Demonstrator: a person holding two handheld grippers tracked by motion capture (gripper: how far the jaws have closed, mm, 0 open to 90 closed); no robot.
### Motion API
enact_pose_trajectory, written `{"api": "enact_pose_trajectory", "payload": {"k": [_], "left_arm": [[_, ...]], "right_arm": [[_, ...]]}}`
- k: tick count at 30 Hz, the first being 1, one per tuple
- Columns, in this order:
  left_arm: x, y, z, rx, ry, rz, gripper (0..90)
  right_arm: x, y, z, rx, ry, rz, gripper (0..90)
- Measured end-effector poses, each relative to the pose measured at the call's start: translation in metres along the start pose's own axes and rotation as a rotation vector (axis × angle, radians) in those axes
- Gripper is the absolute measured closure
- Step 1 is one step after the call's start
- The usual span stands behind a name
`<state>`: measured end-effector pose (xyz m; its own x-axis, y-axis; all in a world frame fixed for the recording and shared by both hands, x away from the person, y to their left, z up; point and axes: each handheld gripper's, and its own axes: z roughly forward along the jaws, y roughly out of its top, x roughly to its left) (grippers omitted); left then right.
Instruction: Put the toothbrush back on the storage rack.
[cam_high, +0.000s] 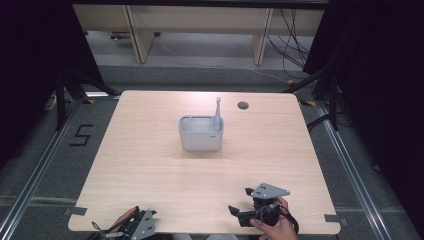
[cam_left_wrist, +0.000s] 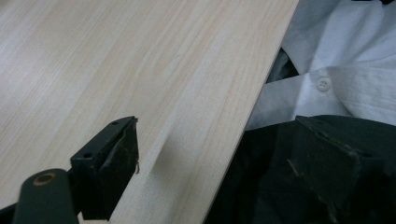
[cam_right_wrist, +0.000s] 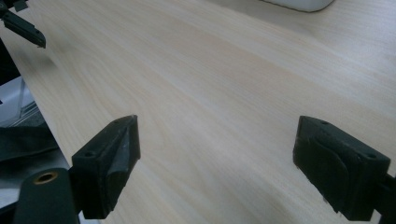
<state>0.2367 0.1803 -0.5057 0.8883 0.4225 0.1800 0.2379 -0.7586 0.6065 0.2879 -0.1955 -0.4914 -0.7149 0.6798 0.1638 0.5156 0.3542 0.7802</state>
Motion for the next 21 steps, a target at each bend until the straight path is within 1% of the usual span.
{"api": "enact_pose_trajectory", "payload": {"k": [1,3,4,5,6,8,10,11,12,13,15,16,17,19,20,21], "left_arm": [[0.000,0.000,0.000,0.000,0.000,-0.001,15.3],[0.000,0.000,0.000,0.000,0.000,0.000,15.3],[0.000,0.000,0.000,0.000,0.000,0.000,15.3],[0.000,0.000,0.000,0.000,0.000,0.000,15.3],[0.000,0.000,0.000,0.000,0.001,0.000,15.3],[0.000,0.000,0.000,0.000,0.001,0.001,15.3],[0.000,0.000,0.000,0.000,0.001,0.001,15.3],[0.000,0.000,0.000,0.001,0.001,0.001,15.3],[0.000,0.000,-0.001,0.004,0.001,0.002,15.3],[0.000,0.000,0.000,0.001,0.001,0.001,15.3],[0.000,0.000,0.000,0.000,0.001,0.001,15.3],[0.000,0.000,0.000,0.000,0.002,0.001,15.3],[0.000,0.000,0.000,0.000,0.001,0.001,15.3],[0.000,0.000,-0.001,0.004,0.001,0.001,15.3],[0.000,0.000,0.000,0.000,0.001,0.001,15.3],[0.000,0.000,0.000,0.001,0.001,0.000,15.3]], "right_arm": [[0.002,-0.001,-0.002,0.002,-0.011,0.006,15.6],[0.000,-0.003,-0.001,-0.003,-0.018,-0.025,15.6],[0.002,-0.004,-0.004,0.018,-0.035,-0.016,15.6],[0.002,-0.005,-0.004,0.025,-0.031,-0.010,15.6],[0.001,-0.006,-0.004,0.019,-0.036,-0.036,15.6],[0.003,-0.008,-0.005,0.039,-0.024,-0.020,15.7],[0.002,-0.009,-0.005,0.042,-0.015,-0.036,15.7],[0.004,-0.010,-0.006,0.052,-0.024,-0.026,15.7],[0.004,-0.011,-0.006,0.046,-0.026,-0.040,15.7],[0.004,-0.011,-0.007,0.046,-0.036,-0.037,15.7],[0.005,-0.012,-0.008,0.055,-0.031,-0.031,15.7],[0.004,-0.012,-0.008,0.051,-0.033,-0.056,15.7],[0.005,-0.013,-0.008,0.053,-0.034,-0.038,15.7],[0.006,-0.013,-0.007,0.052,-0.019,-0.031,15.7],[0.006,-0.013,-0.007,0.058,-0.014,-0.050,15.7],[0.006,-0.013,-0.007,0.062,-0.015,-0.047,15.7]]}}
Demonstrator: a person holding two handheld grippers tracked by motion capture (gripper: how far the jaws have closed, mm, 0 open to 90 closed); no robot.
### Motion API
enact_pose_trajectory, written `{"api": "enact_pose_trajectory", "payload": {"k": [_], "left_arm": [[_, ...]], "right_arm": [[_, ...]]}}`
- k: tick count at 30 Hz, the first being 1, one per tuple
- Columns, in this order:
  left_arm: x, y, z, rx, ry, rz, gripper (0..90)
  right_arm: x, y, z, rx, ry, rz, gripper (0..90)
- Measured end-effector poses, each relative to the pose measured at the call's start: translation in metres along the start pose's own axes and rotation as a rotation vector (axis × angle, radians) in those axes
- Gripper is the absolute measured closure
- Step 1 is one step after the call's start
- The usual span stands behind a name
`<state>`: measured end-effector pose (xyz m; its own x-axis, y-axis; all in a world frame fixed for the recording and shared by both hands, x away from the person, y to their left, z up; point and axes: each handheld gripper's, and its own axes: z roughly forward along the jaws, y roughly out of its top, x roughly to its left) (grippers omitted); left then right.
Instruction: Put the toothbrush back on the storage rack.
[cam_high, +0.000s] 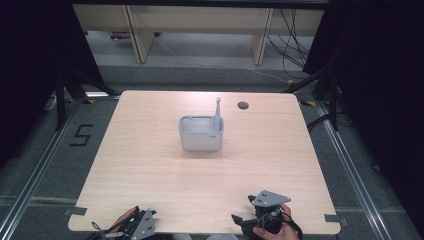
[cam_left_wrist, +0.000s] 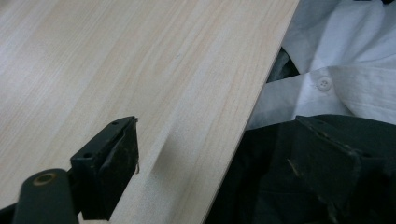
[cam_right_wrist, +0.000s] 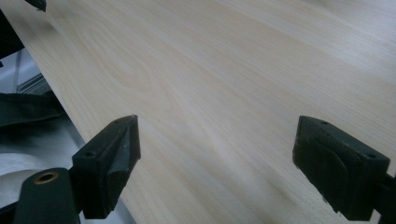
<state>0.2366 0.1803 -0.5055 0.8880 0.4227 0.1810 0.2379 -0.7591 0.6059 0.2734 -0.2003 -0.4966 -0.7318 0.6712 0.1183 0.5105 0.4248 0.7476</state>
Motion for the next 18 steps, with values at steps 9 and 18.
{"api": "enact_pose_trajectory", "payload": {"k": [9,18], "left_arm": [[0.0000,0.0002,-0.0006,0.003,0.001,0.001,15.3],[-0.0001,0.0002,-0.0006,0.003,0.000,0.001,15.3]], "right_arm": [[0.0017,-0.0003,-0.0002,0.002,-0.012,0.004,15.7],[0.0020,-0.0003,0.0000,0.003,-0.012,0.006,15.8]]}}
